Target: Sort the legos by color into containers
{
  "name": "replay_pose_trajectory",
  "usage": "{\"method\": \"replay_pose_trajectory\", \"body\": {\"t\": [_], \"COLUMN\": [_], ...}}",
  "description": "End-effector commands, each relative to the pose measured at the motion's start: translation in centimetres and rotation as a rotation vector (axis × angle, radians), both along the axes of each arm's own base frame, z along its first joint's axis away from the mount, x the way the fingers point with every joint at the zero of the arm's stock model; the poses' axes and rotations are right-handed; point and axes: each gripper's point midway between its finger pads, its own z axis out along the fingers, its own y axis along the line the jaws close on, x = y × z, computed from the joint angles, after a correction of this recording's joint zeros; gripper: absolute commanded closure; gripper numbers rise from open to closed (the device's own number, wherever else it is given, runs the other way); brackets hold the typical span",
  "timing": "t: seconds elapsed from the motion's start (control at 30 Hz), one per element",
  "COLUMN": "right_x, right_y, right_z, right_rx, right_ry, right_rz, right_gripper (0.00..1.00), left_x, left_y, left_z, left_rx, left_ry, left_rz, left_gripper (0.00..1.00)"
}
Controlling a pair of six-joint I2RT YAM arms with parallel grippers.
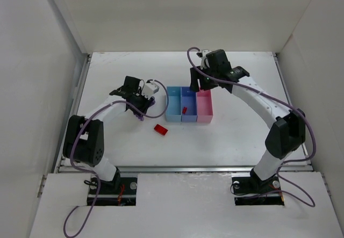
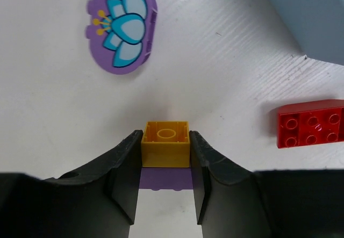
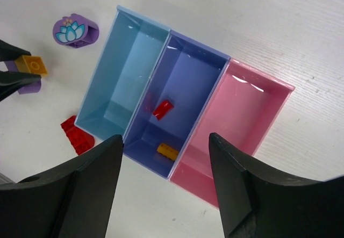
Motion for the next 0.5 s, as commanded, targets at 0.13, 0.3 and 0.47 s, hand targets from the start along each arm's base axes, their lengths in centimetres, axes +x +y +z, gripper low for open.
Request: {"method": "replay_pose_trajectory", "body": {"t": [0.13,0.3,0.47], "right_x": [-0.1,-0.5,-0.9], "right_y": [1.5,1.5,1.0], "right_z": [4.4,5.0,4.8], "right_rx": [0.071,0.065,0.058], "right_ry": [-0.121,-0.134,-0.135], "right_rz": [0.046,0.042,0.033], "right_gripper": [0.3,0.28,0.28], "left_x": [0.7,1.4,1.1], "left_y": [1.7,2.4,2.6], "left_z": [-0.9,-1.7,-2.7], "left_rx": [0.052,0.08,0.084], "left_ry": [-0.006,-0.032,0.009], "left_rz": [0.032,0.02,0.01], "left_gripper": [1.0,1.0,0.71]}}
